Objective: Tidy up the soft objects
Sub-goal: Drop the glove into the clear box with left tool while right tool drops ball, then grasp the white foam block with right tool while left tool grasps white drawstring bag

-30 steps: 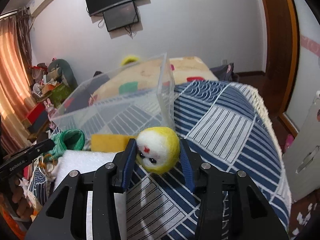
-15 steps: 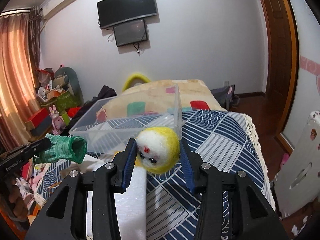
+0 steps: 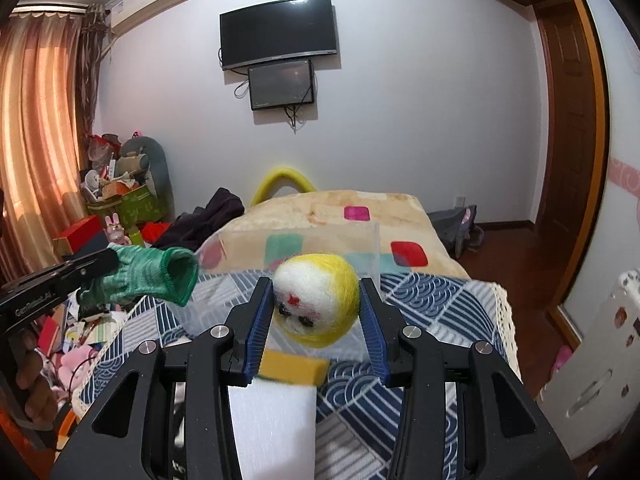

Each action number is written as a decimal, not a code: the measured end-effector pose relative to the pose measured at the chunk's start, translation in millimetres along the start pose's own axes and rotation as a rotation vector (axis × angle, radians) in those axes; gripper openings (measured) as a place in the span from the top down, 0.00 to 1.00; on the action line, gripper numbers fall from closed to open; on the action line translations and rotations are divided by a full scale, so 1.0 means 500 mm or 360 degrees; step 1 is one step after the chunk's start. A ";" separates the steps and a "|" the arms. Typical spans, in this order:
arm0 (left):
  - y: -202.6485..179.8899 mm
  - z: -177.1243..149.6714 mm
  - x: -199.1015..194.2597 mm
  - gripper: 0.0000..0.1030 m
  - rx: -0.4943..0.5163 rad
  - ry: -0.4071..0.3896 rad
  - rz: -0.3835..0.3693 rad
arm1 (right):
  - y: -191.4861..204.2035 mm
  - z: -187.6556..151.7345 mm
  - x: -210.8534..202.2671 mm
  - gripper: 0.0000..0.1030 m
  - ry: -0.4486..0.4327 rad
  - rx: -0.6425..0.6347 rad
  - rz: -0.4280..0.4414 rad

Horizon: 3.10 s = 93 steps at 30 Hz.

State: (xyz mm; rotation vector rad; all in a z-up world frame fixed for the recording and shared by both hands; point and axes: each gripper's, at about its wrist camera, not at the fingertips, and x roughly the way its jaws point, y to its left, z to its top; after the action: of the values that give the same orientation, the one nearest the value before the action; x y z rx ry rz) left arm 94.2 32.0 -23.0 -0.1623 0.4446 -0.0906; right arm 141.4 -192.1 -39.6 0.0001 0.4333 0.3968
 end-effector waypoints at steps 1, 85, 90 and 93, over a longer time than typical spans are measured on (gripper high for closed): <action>-0.001 0.006 0.007 0.98 0.0006 -0.0003 0.0005 | 0.000 0.005 0.007 0.62 0.0000 -0.0007 0.0001; 0.008 -0.183 0.136 0.08 -0.0033 0.0595 -0.0011 | 0.043 -0.159 0.046 0.05 0.0494 -0.0050 0.0072; 0.017 -0.190 0.144 0.07 -0.0082 0.0609 -0.0044 | 0.044 -0.164 0.047 0.08 0.0520 -0.0024 0.0128; 0.017 -0.193 0.141 0.30 -0.0089 0.0597 -0.0092 | 0.044 -0.165 0.045 0.22 0.0529 -0.0036 0.0154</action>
State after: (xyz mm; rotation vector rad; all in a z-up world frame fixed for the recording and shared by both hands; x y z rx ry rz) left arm 116.3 18.5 -139.9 -0.2140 0.8174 -0.1666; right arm 117.9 -170.1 -121.8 -0.0683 0.7590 0.4994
